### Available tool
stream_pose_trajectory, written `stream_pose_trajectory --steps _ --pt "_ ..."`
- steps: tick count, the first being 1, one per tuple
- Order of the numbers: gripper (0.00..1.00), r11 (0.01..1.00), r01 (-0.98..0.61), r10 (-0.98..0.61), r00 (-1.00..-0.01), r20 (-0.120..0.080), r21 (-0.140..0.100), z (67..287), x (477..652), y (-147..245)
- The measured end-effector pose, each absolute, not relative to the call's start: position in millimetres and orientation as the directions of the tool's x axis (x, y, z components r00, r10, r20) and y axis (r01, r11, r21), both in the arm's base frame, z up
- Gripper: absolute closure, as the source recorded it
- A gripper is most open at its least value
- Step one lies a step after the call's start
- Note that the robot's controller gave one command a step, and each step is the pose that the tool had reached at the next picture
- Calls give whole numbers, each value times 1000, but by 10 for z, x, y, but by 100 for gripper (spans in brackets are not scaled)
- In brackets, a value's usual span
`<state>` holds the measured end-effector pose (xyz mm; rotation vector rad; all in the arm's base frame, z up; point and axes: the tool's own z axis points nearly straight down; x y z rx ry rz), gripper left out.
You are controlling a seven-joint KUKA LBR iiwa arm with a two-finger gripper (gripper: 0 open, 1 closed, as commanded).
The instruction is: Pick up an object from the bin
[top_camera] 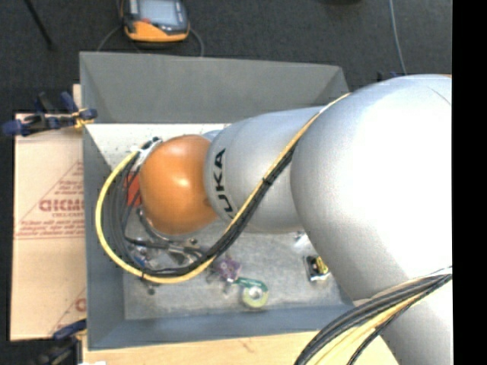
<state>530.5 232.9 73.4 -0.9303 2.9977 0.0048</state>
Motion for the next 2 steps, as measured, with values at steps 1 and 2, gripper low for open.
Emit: stream_pose_trajectory --steps 1,2 --pt "100 799 -601 -601 -799 -11 -4 1775 5289 2319" --pt "100 791 -612 -612 -791 -11 -4 2359 5310 2356"
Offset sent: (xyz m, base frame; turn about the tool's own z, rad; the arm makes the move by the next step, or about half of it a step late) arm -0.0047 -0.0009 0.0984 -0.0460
